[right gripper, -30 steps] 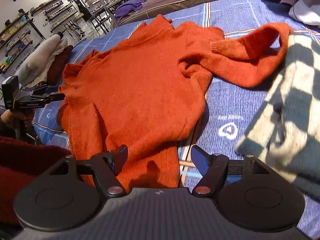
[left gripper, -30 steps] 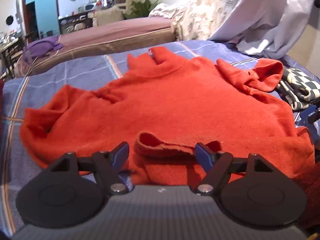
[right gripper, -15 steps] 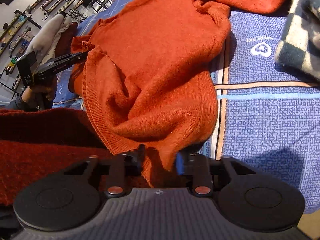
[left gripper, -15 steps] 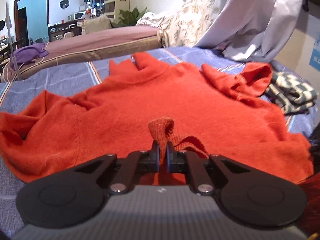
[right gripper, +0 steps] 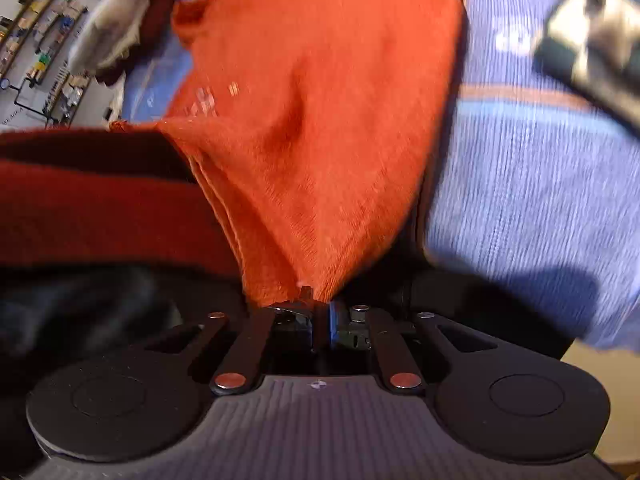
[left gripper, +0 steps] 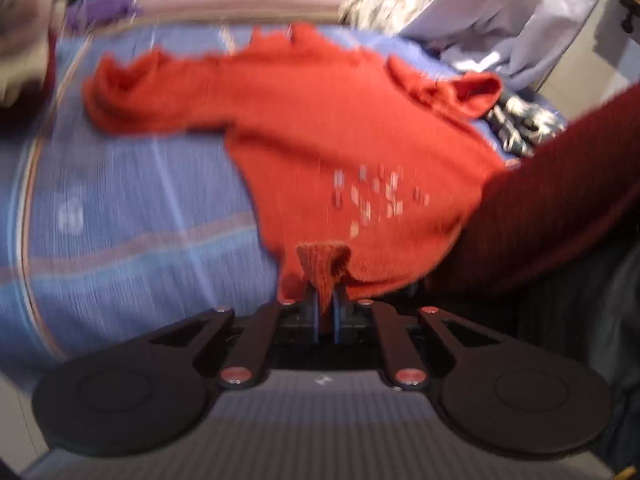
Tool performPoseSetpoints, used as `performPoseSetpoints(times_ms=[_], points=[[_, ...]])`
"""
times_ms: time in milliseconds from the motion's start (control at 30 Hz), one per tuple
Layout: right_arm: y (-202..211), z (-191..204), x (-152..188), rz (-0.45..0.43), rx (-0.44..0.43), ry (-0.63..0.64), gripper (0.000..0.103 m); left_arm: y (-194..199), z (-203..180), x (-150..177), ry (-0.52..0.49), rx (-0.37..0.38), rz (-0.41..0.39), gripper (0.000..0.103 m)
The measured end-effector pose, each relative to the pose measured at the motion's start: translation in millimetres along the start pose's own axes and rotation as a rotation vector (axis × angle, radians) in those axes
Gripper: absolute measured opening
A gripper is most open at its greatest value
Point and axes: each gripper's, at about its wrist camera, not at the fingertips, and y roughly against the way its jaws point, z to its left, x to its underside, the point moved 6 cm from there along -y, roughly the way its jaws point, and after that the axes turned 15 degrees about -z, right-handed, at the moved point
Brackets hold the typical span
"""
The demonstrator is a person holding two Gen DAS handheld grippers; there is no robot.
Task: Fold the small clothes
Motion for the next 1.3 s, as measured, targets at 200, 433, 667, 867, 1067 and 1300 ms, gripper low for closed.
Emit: performPoseSetpoints(times_ms=[200,433,667,867,1067,1300], points=[[-14,-4,-7,0.015,0.013,-0.024,0.043,-15,9,64,0.055,-0.052,0.154,0.007],[30,2,-52,-0.169,0.172,0.086,0.063,14,48,23,0.076,-0.210,0.042,0.042],[18,2,-134,-0.454,0.256,0.187,0.088,-28,40,-77,-0.008,-0.258,-0.141,0.069],[-24,9,-189,-0.473,0.168,0.260,0.089,-119,15,-134,-0.092,-0.234,-0.179,0.069],[-51,9,-218,-0.466,0.142,0.417,0.089,-212,-14,-162,-0.165,-0.195,-0.129,0.069],[-74,-59,-235,-0.424,0.426,0.516,0.088,-250,31,-152,-0.132,-0.301,-0.049,0.080]])
